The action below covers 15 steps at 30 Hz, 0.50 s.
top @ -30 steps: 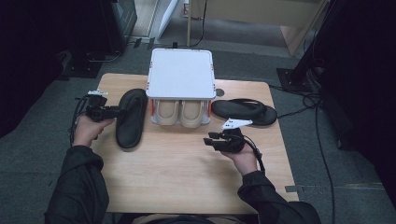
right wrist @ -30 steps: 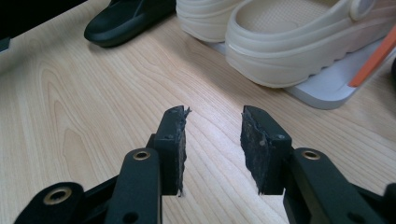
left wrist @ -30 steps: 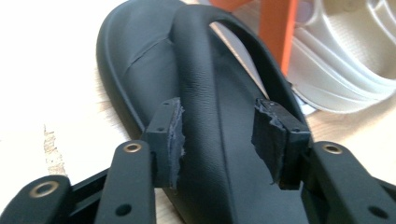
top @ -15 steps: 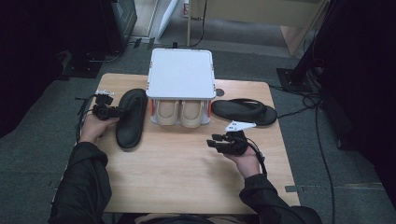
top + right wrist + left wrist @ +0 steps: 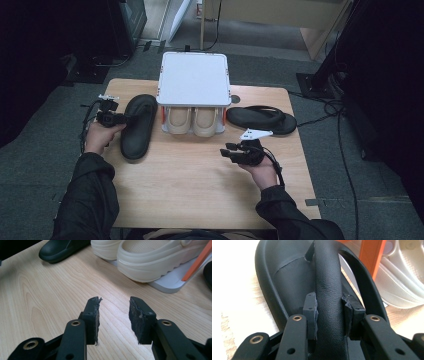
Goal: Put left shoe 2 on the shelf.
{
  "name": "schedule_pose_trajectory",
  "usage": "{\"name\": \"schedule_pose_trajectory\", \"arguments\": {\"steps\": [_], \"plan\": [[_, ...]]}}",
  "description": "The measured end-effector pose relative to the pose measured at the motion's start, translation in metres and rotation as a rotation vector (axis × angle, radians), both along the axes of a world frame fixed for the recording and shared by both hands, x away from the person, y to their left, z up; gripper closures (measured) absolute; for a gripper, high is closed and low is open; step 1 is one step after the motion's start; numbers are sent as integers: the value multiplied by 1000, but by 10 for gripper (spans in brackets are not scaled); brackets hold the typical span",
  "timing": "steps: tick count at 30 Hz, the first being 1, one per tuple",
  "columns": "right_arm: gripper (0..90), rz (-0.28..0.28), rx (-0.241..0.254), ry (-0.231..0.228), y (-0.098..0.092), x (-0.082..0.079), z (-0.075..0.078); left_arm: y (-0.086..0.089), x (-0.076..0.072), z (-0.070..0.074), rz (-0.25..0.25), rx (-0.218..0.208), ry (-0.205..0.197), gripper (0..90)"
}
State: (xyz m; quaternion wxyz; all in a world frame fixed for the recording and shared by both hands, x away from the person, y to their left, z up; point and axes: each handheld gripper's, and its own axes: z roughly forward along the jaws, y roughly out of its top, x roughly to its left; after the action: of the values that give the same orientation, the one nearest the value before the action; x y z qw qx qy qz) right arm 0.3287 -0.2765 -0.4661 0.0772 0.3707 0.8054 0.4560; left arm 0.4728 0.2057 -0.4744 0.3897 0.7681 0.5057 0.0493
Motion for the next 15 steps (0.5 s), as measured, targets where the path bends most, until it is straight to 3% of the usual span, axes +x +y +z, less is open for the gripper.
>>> {"name": "schedule_pose_trajectory", "arguments": {"steps": [5,12,15], "plan": [[606,12,-6,3,4,2,-1,5,-5,9,38,-46,16,680],[605,24,-8,2,8,4,-1,5,-12,26,69,-46,-14,681],[604,29,-13,8,9,5,-2,2,-9,28,71,-42,3,681]]}}
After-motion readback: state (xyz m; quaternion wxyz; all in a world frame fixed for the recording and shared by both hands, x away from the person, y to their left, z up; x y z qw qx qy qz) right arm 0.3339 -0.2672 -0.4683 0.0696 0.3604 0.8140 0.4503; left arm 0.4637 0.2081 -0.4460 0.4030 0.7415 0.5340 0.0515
